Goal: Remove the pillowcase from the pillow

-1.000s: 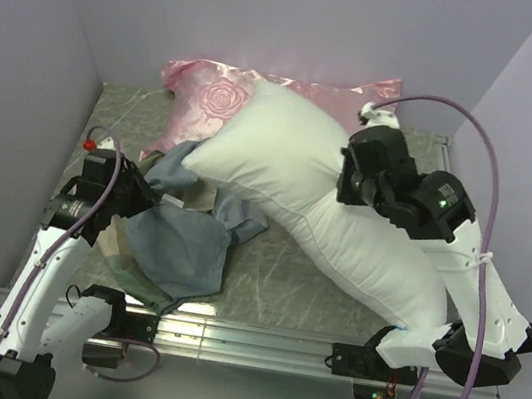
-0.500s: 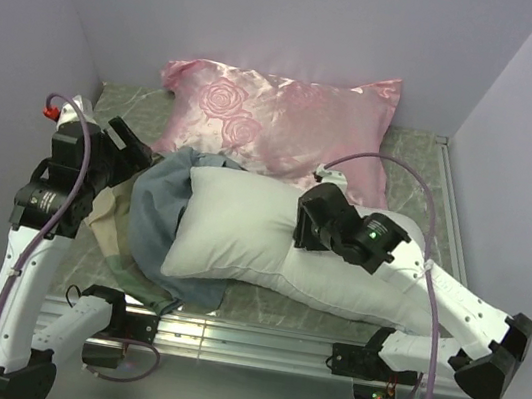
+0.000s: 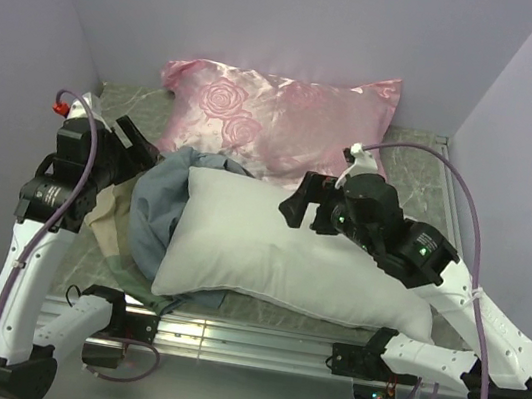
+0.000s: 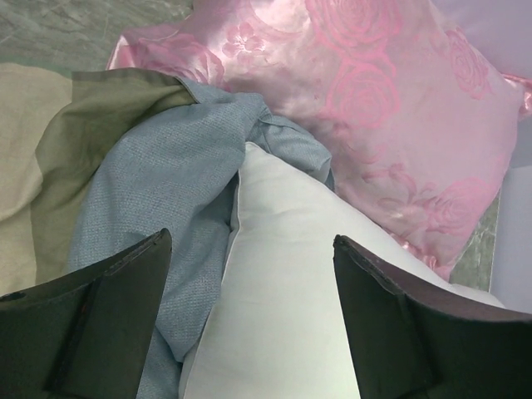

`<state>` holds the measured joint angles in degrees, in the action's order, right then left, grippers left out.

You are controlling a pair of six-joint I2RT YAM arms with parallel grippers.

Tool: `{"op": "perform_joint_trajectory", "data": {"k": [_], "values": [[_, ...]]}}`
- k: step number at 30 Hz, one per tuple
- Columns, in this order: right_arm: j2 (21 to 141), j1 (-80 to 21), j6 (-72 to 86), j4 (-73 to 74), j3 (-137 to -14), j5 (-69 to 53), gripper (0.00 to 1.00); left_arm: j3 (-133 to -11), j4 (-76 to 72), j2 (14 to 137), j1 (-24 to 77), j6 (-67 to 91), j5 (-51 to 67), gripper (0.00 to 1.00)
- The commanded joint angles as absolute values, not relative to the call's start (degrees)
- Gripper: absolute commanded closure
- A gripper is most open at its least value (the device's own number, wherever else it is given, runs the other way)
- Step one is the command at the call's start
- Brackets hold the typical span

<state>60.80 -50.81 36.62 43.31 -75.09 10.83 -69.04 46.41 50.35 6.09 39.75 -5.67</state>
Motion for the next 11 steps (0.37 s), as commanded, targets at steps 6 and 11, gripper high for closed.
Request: {"op": "perform_joint_trajectory", "data": {"k": [6,11], "values": [[59.33,-50.19,37.71,44.12,-78.66,10.99,0.0,-68.82,42.37,48.34,6.06,37.88,-3.6,0.16],[58.19,-50.27,38.06,44.73,-78.4,11.6,0.0,-69.43,41.14,47.73,6.06,37.79,-3.34,0.15]]}}
